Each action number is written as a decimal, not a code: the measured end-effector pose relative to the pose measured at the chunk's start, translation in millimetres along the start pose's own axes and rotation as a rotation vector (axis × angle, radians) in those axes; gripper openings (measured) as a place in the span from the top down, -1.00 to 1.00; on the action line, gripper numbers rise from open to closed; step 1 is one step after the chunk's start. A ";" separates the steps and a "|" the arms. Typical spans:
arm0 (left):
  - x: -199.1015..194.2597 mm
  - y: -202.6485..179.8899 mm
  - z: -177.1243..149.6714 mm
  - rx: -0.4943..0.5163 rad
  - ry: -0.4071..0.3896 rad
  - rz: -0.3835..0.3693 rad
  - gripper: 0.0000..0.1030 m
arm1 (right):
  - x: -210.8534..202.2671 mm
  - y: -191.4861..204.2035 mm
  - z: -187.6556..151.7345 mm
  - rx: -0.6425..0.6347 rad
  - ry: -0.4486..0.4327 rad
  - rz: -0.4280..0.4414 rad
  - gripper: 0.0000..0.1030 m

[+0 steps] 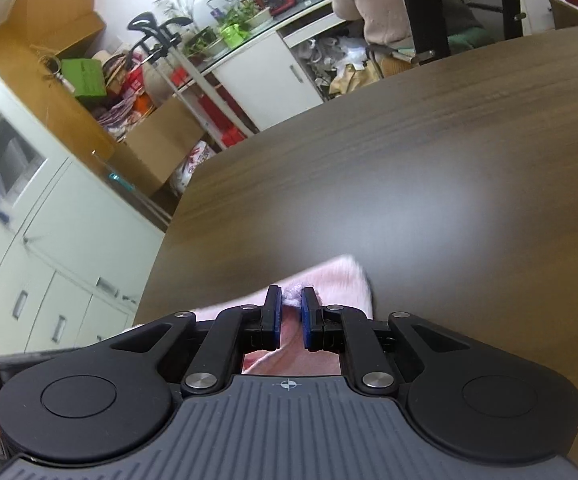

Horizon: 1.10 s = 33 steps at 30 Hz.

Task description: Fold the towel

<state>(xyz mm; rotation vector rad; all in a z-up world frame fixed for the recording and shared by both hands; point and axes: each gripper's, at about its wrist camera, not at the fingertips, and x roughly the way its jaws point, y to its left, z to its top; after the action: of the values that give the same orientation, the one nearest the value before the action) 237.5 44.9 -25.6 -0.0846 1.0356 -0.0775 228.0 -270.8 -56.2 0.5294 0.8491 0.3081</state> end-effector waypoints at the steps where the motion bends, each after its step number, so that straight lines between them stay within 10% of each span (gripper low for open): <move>1: 9.3 0.6 5.0 -0.009 0.009 0.006 0.69 | 7.6 -2.1 4.9 -0.005 0.007 -0.002 0.79; 7: 38.1 0.1 11.3 -0.018 0.042 0.039 0.66 | 40.5 -6.3 19.6 -0.035 0.023 -0.025 0.79; 13: 45.6 3.7 17.0 -0.016 0.052 0.127 0.09 | 65.1 -13.6 20.1 -0.044 0.091 -0.125 0.54; 19: 11.9 16.0 11.8 -0.028 -0.076 0.295 -0.05 | 31.2 -22.4 30.8 0.031 -0.051 -0.069 0.23; 26: 15.8 -4.7 -7.8 -0.008 -0.053 0.134 -0.05 | 36.5 3.8 1.2 -0.139 0.115 0.005 0.23; 33: 58.3 -23.7 -29.5 0.050 0.027 0.145 -0.12 | 85.8 21.7 -13.8 -0.255 0.166 -0.048 0.24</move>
<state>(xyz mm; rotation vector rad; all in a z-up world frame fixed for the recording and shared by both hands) 241.1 14.3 -87.9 0.0371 1.0630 0.0278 270.1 -209.0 -105.5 0.2479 0.9658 0.4141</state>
